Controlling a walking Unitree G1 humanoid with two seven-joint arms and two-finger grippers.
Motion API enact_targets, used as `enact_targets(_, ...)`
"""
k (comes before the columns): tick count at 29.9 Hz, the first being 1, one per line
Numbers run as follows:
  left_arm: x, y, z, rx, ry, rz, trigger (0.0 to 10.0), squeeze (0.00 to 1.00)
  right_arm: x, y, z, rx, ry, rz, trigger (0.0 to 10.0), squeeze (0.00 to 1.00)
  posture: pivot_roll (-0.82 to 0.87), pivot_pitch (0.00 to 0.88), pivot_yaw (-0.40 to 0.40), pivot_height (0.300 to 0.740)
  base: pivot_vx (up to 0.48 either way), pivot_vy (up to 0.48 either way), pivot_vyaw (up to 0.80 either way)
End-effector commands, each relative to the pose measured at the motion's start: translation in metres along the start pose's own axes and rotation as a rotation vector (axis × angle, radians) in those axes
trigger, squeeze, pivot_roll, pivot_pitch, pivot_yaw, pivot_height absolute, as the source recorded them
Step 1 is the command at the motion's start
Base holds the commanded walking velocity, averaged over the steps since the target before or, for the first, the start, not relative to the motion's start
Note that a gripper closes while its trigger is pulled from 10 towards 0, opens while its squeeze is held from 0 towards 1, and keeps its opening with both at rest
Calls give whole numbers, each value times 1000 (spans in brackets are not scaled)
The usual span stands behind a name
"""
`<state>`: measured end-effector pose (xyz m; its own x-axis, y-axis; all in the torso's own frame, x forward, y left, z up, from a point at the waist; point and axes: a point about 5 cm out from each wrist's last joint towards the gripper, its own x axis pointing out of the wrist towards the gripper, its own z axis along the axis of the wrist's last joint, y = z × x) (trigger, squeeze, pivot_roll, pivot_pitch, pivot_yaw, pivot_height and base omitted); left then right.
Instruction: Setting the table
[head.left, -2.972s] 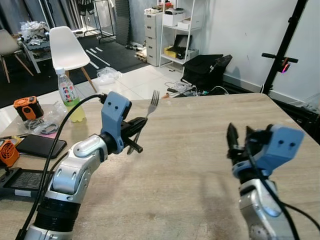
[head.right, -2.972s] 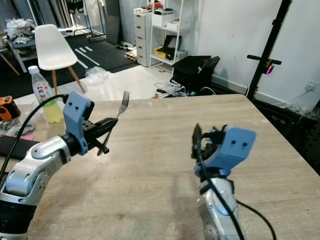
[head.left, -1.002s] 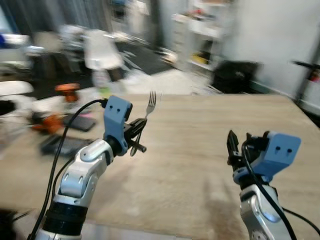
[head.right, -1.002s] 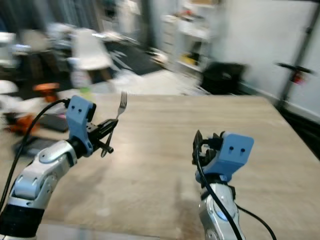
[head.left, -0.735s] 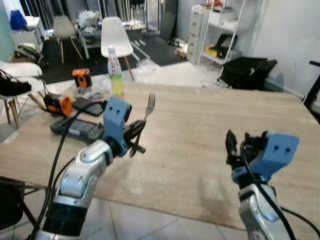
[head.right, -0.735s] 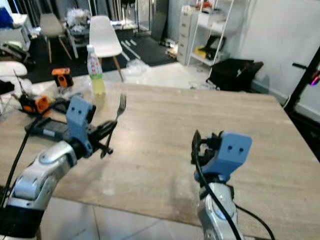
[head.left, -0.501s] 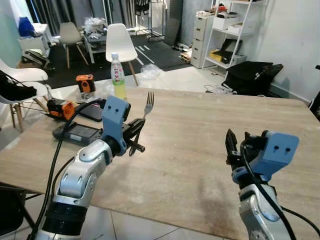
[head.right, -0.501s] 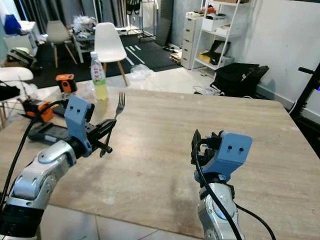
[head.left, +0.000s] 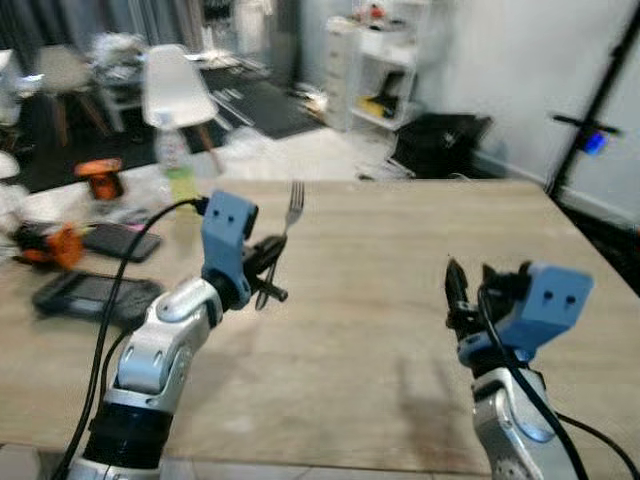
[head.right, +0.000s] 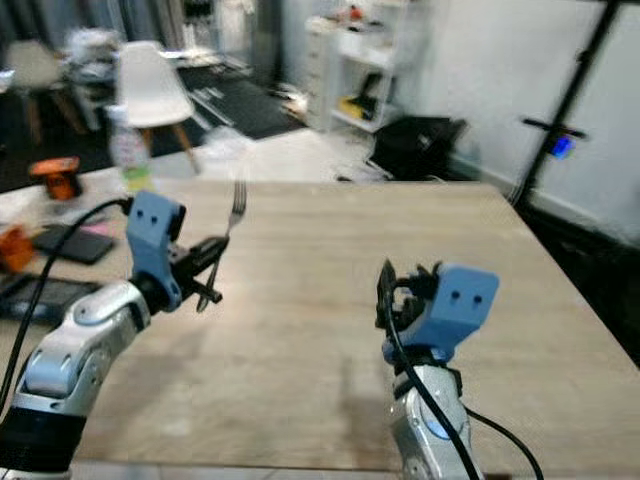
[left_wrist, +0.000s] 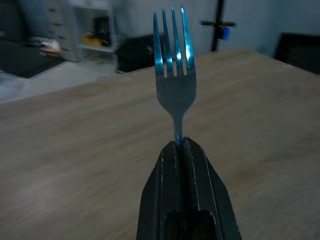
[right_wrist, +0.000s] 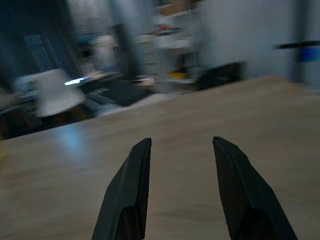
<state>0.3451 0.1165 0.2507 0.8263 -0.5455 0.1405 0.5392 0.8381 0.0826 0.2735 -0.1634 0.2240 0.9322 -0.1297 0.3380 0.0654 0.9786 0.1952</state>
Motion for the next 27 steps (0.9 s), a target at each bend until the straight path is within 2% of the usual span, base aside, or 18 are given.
enact_targets(1, 0, 0, 1, 7, -1, -8, 10000, 0, -2, -3, -1, 2, 5, -15, 10000, 0, -24, 14, 98, 740, 0, 0, -800)
enact_targets(27, 4, -4, 0, 0, -4, -25, 10000, 0, -3, -2, 0, -2, 5, -8, 10000, 0, -31, 18, 99, 740, 0, 0, -800)
